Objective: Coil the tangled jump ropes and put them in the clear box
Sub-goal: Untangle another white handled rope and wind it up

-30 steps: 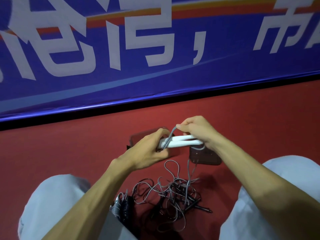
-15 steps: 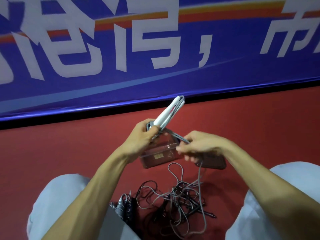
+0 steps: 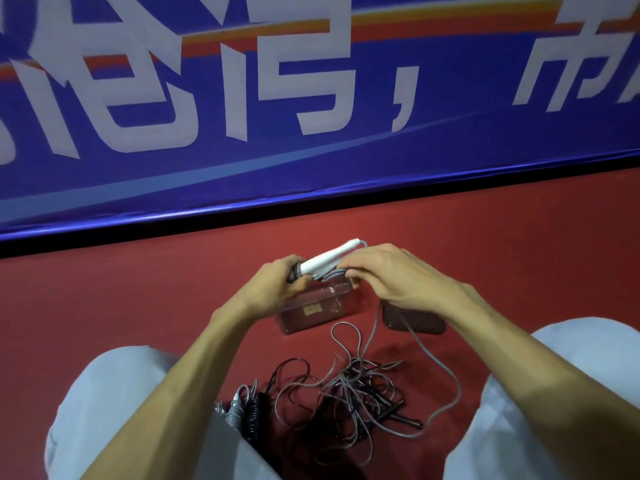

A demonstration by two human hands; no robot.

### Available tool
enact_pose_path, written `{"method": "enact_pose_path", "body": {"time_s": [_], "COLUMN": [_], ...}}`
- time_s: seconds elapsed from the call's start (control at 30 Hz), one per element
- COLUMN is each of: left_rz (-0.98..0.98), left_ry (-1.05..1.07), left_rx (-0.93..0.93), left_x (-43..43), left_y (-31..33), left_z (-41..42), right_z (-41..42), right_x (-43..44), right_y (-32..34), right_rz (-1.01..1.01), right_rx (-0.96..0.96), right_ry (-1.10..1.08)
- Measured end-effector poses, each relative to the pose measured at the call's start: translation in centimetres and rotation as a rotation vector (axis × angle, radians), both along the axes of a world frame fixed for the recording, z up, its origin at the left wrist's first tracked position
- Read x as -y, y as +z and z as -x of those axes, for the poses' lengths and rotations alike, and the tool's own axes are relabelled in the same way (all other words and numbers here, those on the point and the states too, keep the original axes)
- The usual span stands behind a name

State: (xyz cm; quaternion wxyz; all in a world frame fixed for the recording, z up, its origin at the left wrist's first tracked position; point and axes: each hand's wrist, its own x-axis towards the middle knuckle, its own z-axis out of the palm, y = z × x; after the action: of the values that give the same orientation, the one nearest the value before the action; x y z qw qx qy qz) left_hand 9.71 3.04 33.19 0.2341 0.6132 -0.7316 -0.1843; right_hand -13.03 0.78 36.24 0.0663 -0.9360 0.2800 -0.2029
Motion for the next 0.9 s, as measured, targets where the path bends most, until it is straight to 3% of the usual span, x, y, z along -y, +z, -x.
{"method": "enact_pose_path", "body": {"time_s": [0.17,0.33,0.5,0.6,0.7,0.8,0.9], "left_rz": [-0.120,-0.145,-0.135,-0.049,-0.051,-0.123,-0.174], "left_ry": [-0.171,-0.224,-0.211,-0.202,-0.206,-0.246,-0.157], "left_rx": [0.086,0.137,0.023,-0.013,-0.113,-0.365,-0.726], "left_x": [-0.6,-1.7,-2.2,-2.3,-2.2,-2.6,-3.0], "left_y": [0.0,-0.1,0.4,0.6,1.1,2.1,3.2], "left_z": [0.8,2.7,3.4,3.6,3.2,3.1,3.4], "right_z": [0.3,0.3,0.0,-0.2,0.3,0.6,0.1], "right_x": [0.1,0.3,0.6,0.7,0.9,0.9,0.6], "right_y": [-0.1,0.3,0.5,0.6,1.2,2.1,2.3], "right_rz": [0.130,0.117,-0.224,-0.391,-0.722,-1.111,-1.287], "right_rx": [0.100,0.307,0.473,0.489,0.692,0.963,1.098], "right_ry": [0.012,-0.181,-0.420,-0.427,-0.365,-0.280,-0.212]}}
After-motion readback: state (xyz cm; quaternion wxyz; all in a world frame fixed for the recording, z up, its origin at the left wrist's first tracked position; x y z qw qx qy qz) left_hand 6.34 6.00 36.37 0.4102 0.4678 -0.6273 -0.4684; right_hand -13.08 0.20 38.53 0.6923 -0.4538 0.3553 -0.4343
